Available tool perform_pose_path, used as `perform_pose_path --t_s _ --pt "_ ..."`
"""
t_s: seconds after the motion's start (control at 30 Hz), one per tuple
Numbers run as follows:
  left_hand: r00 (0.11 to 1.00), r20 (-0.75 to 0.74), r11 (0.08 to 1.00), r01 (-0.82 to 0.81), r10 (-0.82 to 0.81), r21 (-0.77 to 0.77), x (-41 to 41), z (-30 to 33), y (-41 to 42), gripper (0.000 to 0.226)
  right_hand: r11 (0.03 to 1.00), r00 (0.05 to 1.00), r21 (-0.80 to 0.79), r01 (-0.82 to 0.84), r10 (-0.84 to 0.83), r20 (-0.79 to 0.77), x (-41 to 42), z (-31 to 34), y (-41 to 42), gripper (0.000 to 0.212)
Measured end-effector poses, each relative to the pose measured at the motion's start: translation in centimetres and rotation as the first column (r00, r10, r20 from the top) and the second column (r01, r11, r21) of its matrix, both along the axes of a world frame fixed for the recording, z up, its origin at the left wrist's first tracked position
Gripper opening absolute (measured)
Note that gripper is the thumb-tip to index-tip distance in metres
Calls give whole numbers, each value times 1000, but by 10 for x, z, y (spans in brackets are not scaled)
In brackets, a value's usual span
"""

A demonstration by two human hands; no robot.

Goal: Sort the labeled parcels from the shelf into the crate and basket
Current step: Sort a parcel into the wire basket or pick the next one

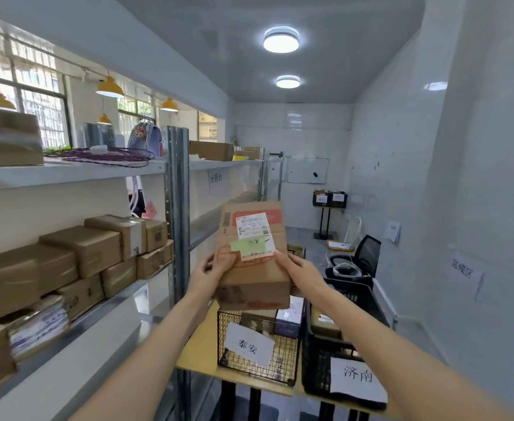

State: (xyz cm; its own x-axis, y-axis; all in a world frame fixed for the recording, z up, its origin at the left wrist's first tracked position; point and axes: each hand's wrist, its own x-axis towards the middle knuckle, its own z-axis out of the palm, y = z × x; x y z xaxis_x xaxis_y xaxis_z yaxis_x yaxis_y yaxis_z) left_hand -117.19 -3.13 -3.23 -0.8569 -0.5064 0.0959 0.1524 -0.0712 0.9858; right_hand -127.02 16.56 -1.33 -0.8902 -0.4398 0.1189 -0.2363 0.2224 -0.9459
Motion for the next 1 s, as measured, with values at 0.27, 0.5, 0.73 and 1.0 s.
perform_pose_path --t_s 0.27,0.5,0.73,1.0 --pt "980 97 984 170 -175 56 -71 -15 -22 59 994 992 27 105 -106 66 -51 -8 -12 72" --pt "962 157 974 228 -225 -1 -153 -27 -36 70 988 988 8 153 -153 28 -119 -18 -23 65" --pt "928 242 959 277 -284 61 -264 -37 -57 55 985 976 0 172 -171 134 -235 -35 -35 59" --pt "928 289 970 242 -233 7 -384 -78 -70 57 992 963 -6 124 -119 242 -366 -82 -47 66"
